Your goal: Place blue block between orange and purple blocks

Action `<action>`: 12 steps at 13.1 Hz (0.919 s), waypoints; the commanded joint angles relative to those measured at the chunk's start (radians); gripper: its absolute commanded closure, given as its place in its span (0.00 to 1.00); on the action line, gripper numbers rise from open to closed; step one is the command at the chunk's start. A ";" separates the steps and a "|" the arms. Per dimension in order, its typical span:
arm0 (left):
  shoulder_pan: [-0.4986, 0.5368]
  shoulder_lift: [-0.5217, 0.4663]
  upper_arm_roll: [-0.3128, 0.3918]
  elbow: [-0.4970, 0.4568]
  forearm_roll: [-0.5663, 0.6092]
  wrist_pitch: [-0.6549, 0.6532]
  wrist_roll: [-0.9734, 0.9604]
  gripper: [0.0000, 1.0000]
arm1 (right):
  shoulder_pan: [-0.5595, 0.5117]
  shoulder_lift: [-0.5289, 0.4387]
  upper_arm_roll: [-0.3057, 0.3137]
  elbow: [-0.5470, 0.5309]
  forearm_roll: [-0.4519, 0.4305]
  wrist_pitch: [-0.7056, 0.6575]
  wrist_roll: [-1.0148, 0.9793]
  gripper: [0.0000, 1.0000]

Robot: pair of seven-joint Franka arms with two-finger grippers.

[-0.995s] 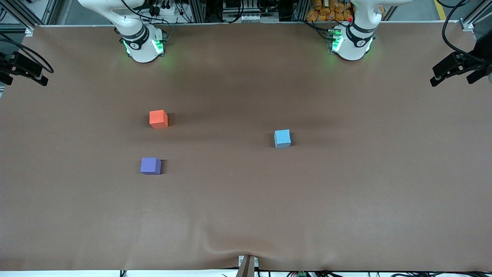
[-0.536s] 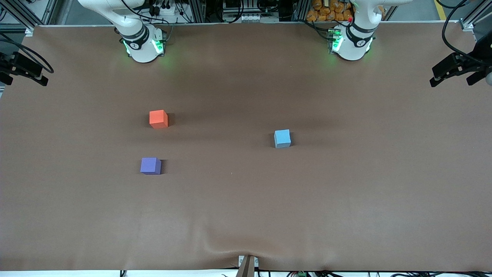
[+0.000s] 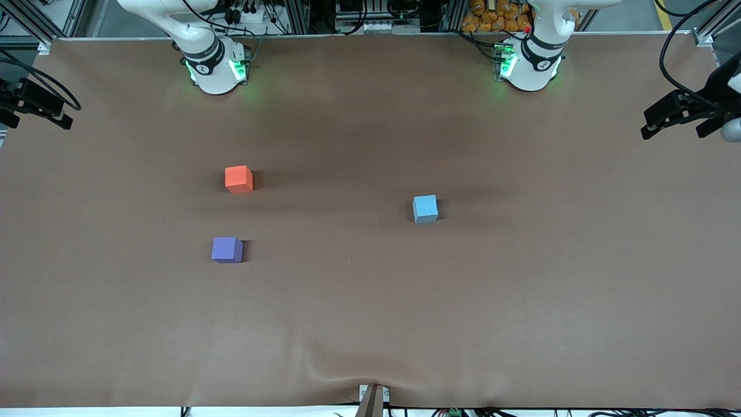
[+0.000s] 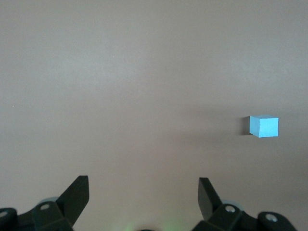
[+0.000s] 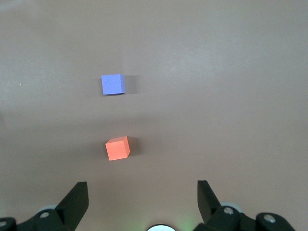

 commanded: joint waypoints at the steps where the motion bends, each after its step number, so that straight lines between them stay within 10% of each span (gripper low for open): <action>1: -0.005 0.021 -0.004 0.032 0.006 -0.019 0.018 0.00 | 0.003 0.007 -0.002 0.020 0.006 -0.008 0.014 0.00; 12: -0.036 0.041 -0.007 0.032 0.003 -0.010 0.016 0.00 | 0.005 0.007 -0.002 0.021 0.004 -0.005 0.014 0.00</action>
